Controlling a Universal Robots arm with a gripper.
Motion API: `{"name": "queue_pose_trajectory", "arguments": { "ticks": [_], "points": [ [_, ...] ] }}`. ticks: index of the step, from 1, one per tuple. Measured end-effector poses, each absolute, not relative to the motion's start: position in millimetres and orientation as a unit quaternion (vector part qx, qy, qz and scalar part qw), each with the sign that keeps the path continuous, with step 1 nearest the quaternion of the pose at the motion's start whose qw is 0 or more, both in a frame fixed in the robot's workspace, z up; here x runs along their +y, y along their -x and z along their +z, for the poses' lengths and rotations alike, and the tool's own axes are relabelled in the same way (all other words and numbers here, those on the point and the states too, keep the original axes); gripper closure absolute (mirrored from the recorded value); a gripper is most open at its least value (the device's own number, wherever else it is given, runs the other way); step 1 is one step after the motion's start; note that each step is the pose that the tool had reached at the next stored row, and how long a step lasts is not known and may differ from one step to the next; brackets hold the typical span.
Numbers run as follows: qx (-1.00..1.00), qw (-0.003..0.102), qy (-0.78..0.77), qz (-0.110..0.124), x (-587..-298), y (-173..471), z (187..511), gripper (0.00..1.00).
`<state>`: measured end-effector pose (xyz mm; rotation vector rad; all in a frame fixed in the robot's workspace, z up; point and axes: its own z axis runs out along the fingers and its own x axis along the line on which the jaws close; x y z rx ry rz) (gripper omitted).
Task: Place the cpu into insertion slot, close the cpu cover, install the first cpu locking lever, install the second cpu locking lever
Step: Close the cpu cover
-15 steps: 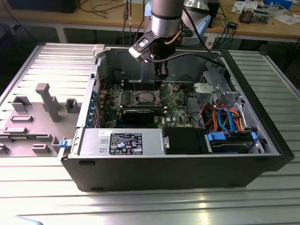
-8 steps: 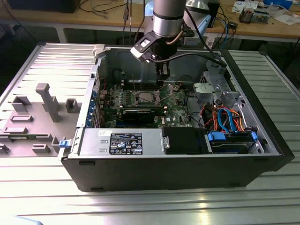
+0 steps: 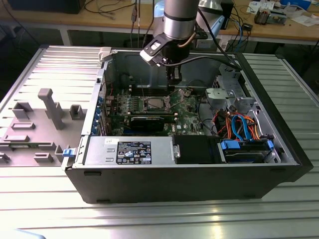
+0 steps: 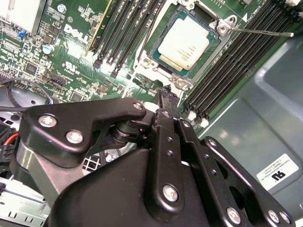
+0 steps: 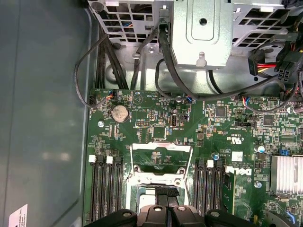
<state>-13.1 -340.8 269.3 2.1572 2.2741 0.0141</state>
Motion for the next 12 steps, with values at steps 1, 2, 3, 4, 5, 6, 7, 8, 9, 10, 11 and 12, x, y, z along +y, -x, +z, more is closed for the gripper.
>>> {"name": "queue_pose_trajectory", "arguments": {
  "ticks": [1,2,3,4,5,6,7,8,9,10,11,12],
  "points": [
    [0.725,0.004,-0.688,0.005,-340.8,12.6,269.3,0.89],
    [0.725,0.004,-0.688,0.005,-340.8,12.0,269.3,0.89],
    [0.725,0.004,-0.688,0.005,-340.8,11.5,269.3,0.89],
    [0.725,0.004,-0.688,0.005,-340.8,10.1,269.2,0.89],
    [0.725,0.004,-0.688,0.005,-340.8,9.2,269.2,0.89],
    [0.725,0.004,-0.688,0.005,-340.8,8.4,269.2,0.89],
    [0.725,0.004,-0.688,0.005,-340.8,7.9,269.2,0.89],
    [0.725,0.004,-0.688,0.005,-340.8,7.6,269.2,0.89],
    [0.725,0.004,-0.688,0.005,-340.8,7.2,269.2,0.89],
    [0.725,0.004,-0.688,0.005,-340.8,6.9,269.2,0.89],
    [0.725,0.004,-0.688,0.004,-340.8,6.5,269.2,0.89],
    [0.725,0.004,-0.688,0.005,-340.8,5.9,269.2,0.89]
  ]
}}
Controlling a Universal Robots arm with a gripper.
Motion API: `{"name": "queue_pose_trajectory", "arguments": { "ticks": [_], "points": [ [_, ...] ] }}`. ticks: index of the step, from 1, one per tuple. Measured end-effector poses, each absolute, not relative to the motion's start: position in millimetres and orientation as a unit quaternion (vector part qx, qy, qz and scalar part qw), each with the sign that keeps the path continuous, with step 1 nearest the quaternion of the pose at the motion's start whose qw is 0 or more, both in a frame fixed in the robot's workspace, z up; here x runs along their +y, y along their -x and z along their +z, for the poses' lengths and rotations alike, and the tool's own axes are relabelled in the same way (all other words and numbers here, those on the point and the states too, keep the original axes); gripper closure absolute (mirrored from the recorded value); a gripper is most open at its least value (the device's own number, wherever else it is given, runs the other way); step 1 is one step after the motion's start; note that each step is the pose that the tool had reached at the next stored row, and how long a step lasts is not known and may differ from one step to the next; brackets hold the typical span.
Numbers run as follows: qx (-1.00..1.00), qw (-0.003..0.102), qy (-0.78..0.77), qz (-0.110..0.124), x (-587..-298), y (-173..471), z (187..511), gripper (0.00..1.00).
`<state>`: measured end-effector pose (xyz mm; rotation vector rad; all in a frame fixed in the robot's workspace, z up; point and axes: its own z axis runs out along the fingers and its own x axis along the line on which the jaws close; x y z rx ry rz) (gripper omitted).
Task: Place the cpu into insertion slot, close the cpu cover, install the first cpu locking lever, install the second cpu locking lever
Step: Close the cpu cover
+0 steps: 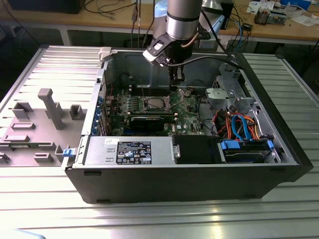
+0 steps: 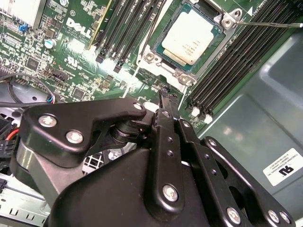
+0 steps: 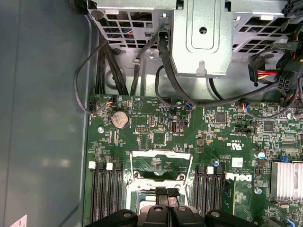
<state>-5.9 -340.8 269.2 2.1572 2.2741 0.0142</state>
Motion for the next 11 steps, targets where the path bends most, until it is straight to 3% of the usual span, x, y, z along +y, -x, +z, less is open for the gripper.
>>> {"name": "queue_pose_trajectory", "arguments": {
  "ticks": [11],
  "points": [
    [0.725,0.004,-0.688,0.004,-340.8,0.8,269.2,0.89]
  ]
}}
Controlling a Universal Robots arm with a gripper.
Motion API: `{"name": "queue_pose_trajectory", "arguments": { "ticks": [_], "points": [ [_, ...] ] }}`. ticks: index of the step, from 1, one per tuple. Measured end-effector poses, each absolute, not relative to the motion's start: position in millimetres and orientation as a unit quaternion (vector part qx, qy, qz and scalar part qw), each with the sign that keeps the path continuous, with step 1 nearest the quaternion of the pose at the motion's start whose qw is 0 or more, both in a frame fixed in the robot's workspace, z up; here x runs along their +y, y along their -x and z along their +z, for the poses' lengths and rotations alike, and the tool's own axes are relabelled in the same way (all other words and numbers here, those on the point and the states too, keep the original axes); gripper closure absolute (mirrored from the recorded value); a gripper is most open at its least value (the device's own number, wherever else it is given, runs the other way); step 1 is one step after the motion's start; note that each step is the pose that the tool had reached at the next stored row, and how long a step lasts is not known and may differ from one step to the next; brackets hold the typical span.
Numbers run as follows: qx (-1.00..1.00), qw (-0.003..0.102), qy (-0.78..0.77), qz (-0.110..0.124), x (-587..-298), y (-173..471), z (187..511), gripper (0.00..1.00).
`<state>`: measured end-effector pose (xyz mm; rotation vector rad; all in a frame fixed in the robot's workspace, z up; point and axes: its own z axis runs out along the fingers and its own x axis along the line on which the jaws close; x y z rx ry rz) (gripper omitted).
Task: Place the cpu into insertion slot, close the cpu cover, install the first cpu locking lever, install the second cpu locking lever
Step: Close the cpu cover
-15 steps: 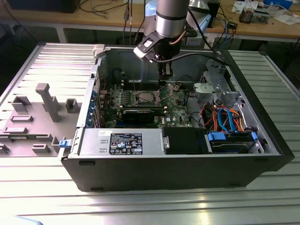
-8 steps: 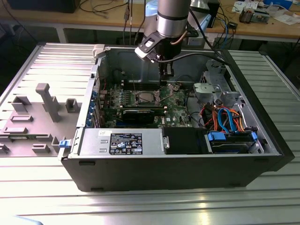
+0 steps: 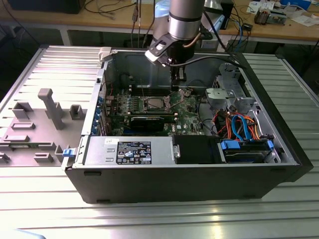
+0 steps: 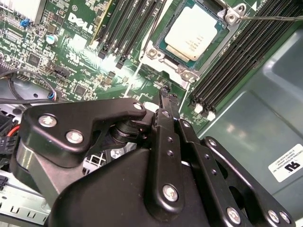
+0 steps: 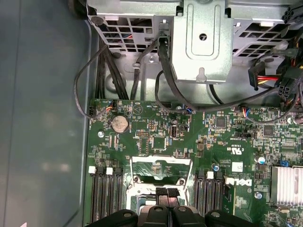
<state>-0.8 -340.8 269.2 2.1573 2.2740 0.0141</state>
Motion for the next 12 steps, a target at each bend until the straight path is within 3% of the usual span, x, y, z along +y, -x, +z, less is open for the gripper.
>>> {"name": "queue_pose_trajectory", "arguments": {
  "ticks": [12],
  "points": [
    [0.725,0.004,-0.688,0.004,-340.8,-5.4,269.2,0.89]
  ]
}}
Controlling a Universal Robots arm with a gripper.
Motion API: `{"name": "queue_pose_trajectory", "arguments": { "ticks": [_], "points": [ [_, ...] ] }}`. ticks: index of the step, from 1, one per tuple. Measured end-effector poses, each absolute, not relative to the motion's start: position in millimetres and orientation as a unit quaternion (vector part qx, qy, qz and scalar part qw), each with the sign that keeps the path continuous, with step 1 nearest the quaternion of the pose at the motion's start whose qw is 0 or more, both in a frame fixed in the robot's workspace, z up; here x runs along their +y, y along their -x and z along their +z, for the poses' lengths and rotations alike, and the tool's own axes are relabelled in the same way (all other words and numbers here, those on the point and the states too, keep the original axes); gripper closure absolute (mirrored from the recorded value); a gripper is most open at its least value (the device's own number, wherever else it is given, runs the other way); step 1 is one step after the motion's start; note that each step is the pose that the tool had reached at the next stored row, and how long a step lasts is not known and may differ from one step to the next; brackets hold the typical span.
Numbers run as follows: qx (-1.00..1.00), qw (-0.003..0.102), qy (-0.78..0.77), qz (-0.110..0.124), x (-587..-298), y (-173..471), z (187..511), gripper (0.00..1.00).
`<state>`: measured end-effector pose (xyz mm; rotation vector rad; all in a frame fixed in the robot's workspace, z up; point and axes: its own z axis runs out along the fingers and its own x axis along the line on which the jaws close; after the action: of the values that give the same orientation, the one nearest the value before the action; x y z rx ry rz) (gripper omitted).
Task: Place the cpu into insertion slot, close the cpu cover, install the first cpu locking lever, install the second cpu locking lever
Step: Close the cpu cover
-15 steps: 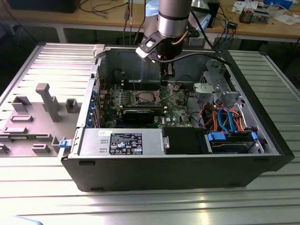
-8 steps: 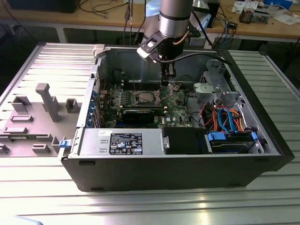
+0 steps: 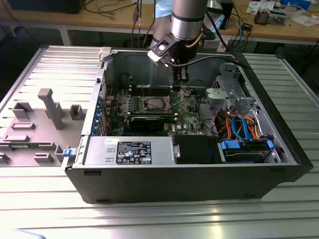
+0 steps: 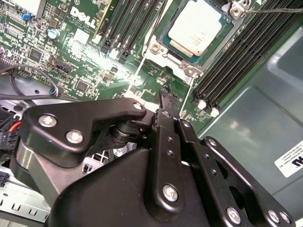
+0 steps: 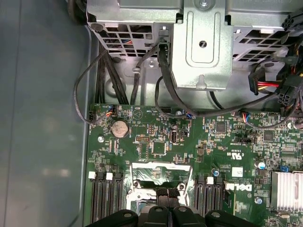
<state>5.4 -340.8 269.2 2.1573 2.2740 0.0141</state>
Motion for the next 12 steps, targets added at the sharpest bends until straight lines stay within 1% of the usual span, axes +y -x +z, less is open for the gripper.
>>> {"name": "queue_pose_trajectory", "arguments": {
  "ticks": [12],
  "points": [
    [0.726,0.004,-0.688,0.004,-340.8,-9.7,269.2,0.89]
  ]
}}
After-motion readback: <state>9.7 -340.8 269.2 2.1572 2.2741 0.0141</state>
